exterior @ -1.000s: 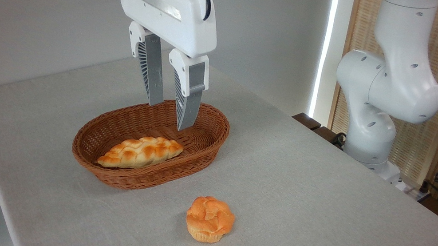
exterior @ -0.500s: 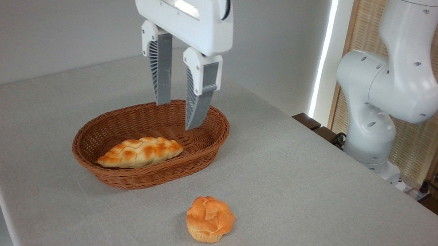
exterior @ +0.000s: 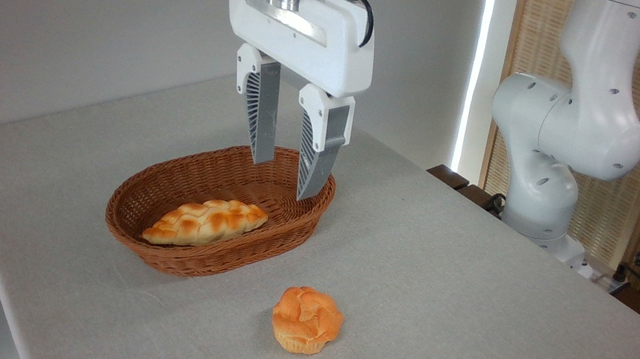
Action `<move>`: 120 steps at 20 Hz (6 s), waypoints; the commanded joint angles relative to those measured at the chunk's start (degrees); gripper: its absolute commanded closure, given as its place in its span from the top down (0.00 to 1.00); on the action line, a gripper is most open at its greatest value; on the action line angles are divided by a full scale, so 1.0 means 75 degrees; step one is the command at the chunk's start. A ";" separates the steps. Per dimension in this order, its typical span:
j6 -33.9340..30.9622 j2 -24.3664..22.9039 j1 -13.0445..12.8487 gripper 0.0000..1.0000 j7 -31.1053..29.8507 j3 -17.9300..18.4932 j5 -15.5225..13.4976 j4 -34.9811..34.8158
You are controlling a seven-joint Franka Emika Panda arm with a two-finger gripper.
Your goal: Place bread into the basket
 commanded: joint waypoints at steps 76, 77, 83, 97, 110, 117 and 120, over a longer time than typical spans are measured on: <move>0.3609 0.0445 -0.0592 0.37 0.1199 0.0962 0.1475 -0.3020; 0.3609 0.0457 -0.0615 0.37 0.1211 0.0962 0.1475 -0.3020; 0.3609 0.0691 -0.0721 0.21 0.1422 0.0962 0.1499 -0.3078; 0.3236 0.0574 -0.0791 0.00 0.1422 0.0950 0.1475 -0.2869; 0.0669 0.0574 -0.0791 0.00 0.1422 0.0927 0.0902 -0.0713; -0.0726 0.0200 -0.0791 0.00 0.1013 -0.0032 -0.0397 -0.0114; -0.0750 0.0258 -0.0791 0.00 -0.0343 -0.1039 -0.0610 -0.0126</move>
